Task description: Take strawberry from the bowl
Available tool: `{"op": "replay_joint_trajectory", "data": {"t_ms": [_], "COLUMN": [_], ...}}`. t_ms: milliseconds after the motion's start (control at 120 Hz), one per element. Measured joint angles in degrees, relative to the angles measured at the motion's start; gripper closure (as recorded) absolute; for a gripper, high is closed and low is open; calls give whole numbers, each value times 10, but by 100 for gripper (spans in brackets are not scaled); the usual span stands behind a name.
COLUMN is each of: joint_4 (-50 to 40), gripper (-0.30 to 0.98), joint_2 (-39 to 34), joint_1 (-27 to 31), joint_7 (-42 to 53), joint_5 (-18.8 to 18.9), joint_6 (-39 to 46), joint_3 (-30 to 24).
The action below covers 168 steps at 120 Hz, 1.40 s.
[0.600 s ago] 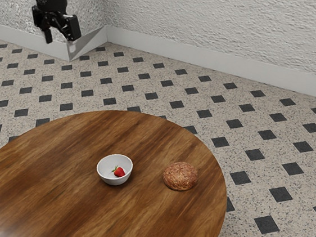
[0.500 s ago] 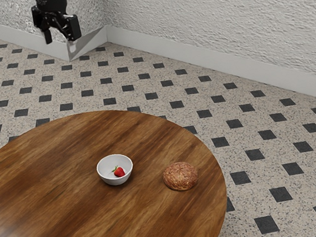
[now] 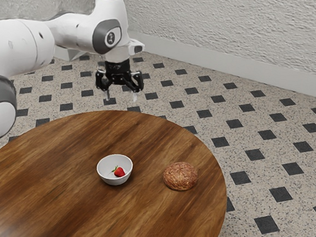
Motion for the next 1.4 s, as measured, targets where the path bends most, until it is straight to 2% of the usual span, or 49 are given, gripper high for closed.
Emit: {"op": "replay_joint_trajectory", "data": {"t_ms": [67, 200, 417, 633, 808, 1133, 1400], "joint_4": [-3, -62, -174, -288, -364, -433, -452], "gripper": [0, 0, 0, 0, 0, 1, 3], "joint_2": [29, 39, 4, -61, -107, -137, -133], "joint_1": [-16, -72, -92, -109, -116, -138, -139], "joint_7": [-45, -121, -218, -300, -354, -422, -456], "joint_5": [-15, -76, -109, -112, -93, -62, -55], "joint_6": [31, 82, 145, 199, 235, 302, 340], "joint_3": [13, 79, 86, 86, 86, 81, 75]}}
